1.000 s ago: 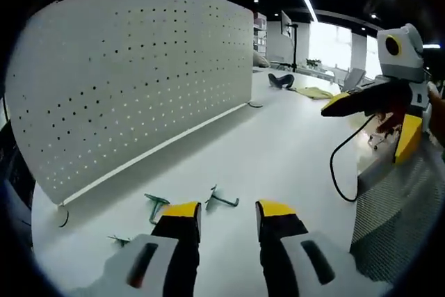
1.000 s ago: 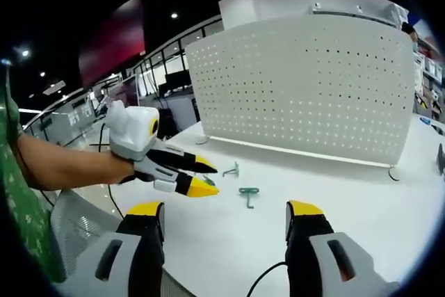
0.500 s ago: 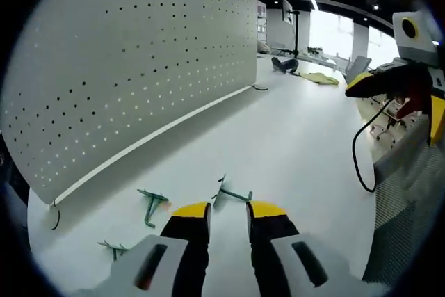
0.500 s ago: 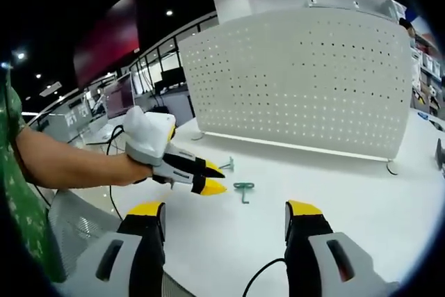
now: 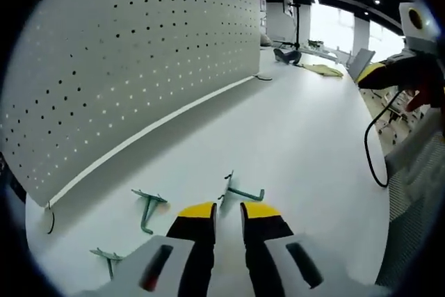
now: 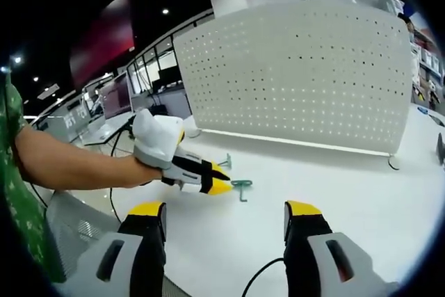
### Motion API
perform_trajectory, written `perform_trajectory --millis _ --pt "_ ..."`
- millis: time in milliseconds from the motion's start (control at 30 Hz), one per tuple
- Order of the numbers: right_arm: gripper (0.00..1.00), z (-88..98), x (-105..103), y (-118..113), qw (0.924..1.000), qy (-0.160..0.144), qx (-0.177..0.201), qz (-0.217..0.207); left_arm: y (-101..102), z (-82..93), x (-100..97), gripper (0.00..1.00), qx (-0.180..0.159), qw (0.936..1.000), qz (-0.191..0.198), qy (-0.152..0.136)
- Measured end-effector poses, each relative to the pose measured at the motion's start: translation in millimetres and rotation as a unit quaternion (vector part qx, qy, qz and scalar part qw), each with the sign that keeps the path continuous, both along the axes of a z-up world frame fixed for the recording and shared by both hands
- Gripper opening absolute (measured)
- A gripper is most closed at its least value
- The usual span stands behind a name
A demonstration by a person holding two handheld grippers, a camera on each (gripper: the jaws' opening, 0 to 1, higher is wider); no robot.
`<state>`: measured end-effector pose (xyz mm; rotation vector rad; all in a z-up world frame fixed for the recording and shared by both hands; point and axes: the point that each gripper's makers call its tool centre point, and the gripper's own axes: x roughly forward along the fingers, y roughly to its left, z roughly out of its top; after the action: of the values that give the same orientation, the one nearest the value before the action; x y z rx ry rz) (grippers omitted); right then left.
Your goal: Insert the hook assembly into the mounting plate slot until the hook locks in place.
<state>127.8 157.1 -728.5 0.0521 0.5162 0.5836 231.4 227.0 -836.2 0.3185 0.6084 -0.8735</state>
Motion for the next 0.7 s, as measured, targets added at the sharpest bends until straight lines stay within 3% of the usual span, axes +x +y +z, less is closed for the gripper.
perform_trajectory --millis 233,400,700 --pt "0.69 -1.4 2.4 -3.1 1.0000 0.002 0.001 -0.003 -1.6 -4.8 4.6 0.14 0.002 1.0000 0.000 0.000" --pt "0.68 -3.6 3.3 -5.0 1.0000 0.005 0.001 -0.006 -3.7 -7.0 4.4 0.04 0.005 1.0000 -0.006 -0.001" --pt "0.68 -4.4 2.9 -5.9 1.0000 0.005 -0.002 -0.007 -7.1 -8.7 4.6 0.03 0.007 0.9999 -0.007 -0.003"
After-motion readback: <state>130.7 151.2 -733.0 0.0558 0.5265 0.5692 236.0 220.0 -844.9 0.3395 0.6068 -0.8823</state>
